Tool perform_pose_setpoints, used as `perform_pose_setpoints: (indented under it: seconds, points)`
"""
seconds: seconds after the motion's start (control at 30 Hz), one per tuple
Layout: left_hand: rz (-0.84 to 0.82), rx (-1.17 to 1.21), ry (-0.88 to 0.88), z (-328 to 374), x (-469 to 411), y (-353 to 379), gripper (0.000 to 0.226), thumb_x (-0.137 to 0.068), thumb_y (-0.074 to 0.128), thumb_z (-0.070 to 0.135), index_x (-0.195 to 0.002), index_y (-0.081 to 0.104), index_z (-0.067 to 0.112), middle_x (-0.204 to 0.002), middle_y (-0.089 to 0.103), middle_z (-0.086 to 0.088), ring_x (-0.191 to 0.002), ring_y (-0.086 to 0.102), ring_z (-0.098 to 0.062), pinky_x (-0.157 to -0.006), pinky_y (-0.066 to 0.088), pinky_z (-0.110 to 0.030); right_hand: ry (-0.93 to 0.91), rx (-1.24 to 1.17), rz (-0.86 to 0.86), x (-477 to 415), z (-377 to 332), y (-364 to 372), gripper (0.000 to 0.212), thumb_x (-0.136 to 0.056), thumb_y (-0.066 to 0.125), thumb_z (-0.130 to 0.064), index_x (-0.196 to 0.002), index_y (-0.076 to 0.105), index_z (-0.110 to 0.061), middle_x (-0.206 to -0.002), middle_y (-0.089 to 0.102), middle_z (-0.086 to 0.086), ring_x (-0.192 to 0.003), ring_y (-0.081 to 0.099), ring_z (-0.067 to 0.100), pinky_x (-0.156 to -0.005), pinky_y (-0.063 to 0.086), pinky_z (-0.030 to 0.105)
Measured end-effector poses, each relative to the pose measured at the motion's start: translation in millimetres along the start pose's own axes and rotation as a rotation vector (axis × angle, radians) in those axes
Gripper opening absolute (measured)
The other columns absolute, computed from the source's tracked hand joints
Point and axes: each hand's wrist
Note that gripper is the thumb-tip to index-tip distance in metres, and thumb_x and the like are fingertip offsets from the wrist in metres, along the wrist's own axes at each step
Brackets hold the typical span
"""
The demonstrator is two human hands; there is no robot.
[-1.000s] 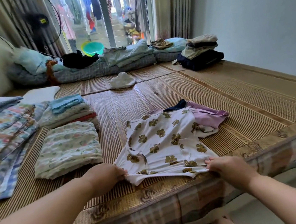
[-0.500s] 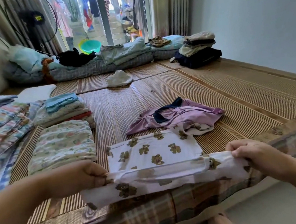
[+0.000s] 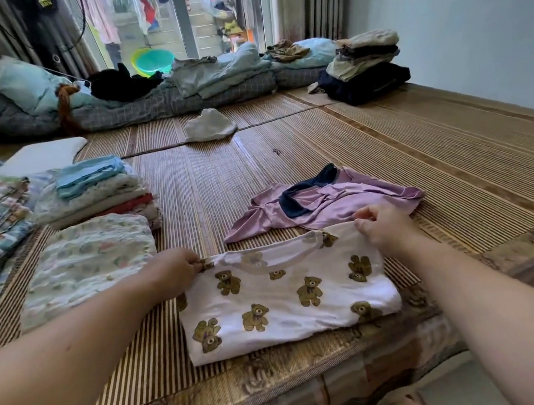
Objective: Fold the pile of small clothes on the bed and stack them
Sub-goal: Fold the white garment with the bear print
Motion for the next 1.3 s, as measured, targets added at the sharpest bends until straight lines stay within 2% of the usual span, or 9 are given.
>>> perform_pose_setpoints:
  seconds: [0.2, 0.3, 0.4, 0.63, 0.8, 0.97, 1.03, 1.13, 1.3]
  points:
    - [0.213, -0.137, 0.275, 1.4, 10.3, 20.9, 0.037, -0.095, 0.054, 0.033, -0.132, 0.055, 0.028, -0.138, 0.052, 0.005, -0.122, 0.051, -0.013, -0.101, 0.045, -0.029, -0.133, 0.384, 0.039, -0.3, -2.9, 5.2, 0.023, -0.093, 0.057, -0.027, -0.112, 0.066, -0.017, -0.109, 0.069, 0.003, -0.096, 0.061, 0.020, -0.076, 0.044, 0.028]
    - [0.038, -0.224, 0.492, 3.9, 30.5, 25.9, 0.039, -0.098, 0.045, 0.043, -0.136, 0.049, 0.040, -0.147, 0.035, 0.020, -0.131, 0.034, 0.001, -0.109, 0.027, -0.020, -0.182, 0.480, -0.257, 32.0, -15.7, 13.4, 0.029, -0.091, 0.058, -0.037, -0.117, 0.065, -0.025, -0.112, 0.069, -0.004, -0.088, 0.062, 0.009, -0.080, 0.051, 0.026]
    - [-0.166, -0.324, 0.379, -4.0, 35.1, 33.4, 0.049, -0.098, 0.033, 0.054, -0.146, 0.027, 0.047, -0.159, 0.017, 0.012, -0.145, 0.020, -0.013, -0.116, 0.021, -0.033, -0.108, 0.572, -0.527, 68.6, -25.5, 29.6, 0.055, -0.088, 0.057, -0.051, -0.139, 0.044, -0.034, -0.138, 0.051, 0.002, -0.116, 0.055, 0.018, -0.099, 0.046, 0.034]
    - [-0.159, -0.602, 0.341, 9.8, 59.0, 35.6, 0.070, -0.090, 0.028, 0.071, -0.152, 0.010, 0.041, -0.161, 0.014, -0.001, -0.138, 0.030, -0.028, -0.110, 0.026, -0.035, -0.130, 0.839, -0.647, 70.3, -0.9, 34.9, 0.055, -0.097, 0.033, -0.053, -0.146, 0.008, -0.053, -0.162, -0.004, -0.005, -0.148, -0.005, 0.024, -0.108, -0.013, 0.065]
    - [-0.262, -0.681, 0.395, 1.0, 96.8, 47.1, 0.099, -0.063, -0.008, 0.091, -0.148, 0.017, 0.046, -0.161, 0.013, 0.000, -0.138, 0.031, -0.033, -0.102, 0.039, -0.046, -0.303, 0.830, -0.507, 78.7, -5.6, 35.3, 0.054, -0.099, 0.035, -0.032, -0.144, 0.016, -0.055, -0.161, -0.002, -0.013, -0.147, -0.016, 0.019, -0.108, -0.017, 0.066]
    - [-0.200, -0.553, 0.356, -2.3, 143.3, 47.8, 0.085, -0.080, 0.030, 0.082, -0.150, 0.018, 0.037, -0.156, 0.029, 0.001, -0.134, 0.037, -0.024, -0.108, 0.035, -0.039, -0.688, 0.704, -0.717, 152.2, -49.8, 69.3, 0.086, -0.085, 0.056, -0.059, -0.150, 0.003, -0.041, -0.158, -0.007, -0.019, -0.141, -0.016, -0.001, -0.113, -0.016, 0.044]
    - [-0.201, -0.524, 0.389, -9.6, 154.6, 44.4, 0.086, -0.078, 0.036, 0.081, -0.150, 0.017, 0.039, -0.154, 0.029, 0.003, -0.131, 0.038, -0.023, -0.108, 0.035, -0.037, -0.818, 0.766, -0.708, 177.4, -47.1, 101.0, 0.092, -0.081, 0.061, -0.056, -0.151, 0.004, -0.037, -0.160, -0.006, -0.010, -0.144, -0.008, 0.008, -0.114, -0.008, 0.051]
    - [-0.218, -0.526, 0.433, -29.0, 156.5, 45.5, 0.094, -0.071, 0.045, 0.082, -0.150, 0.012, 0.043, -0.155, 0.025, 0.011, -0.129, 0.031, -0.020, -0.110, 0.031, -0.036, -0.819, 0.842, -0.527, 199.7, -28.3, 133.9, 0.062, -0.077, 0.044, -0.049, -0.137, 0.041, -0.035, -0.144, 0.049, 0.003, -0.130, 0.049, 0.024, -0.092, 0.049, 0.055]
    - [-0.207, -0.495, 0.480, -47.6, 156.5, 47.3, 0.097, -0.076, 0.060, 0.067, -0.152, 0.006, 0.041, -0.155, 0.019, 0.015, -0.141, 0.014, -0.016, -0.117, 0.010, -0.030, -0.794, 0.603, -0.359, 210.4, -29.4, 139.4, 0.044, -0.086, 0.040, -0.041, -0.129, 0.045, -0.036, -0.128, 0.063, -0.005, -0.119, 0.060, 0.018, -0.089, 0.053, 0.040]
Point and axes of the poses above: each hand's wrist, its own x-axis away from the middle knuckle, its own y-axis out of the palm, z = x × y
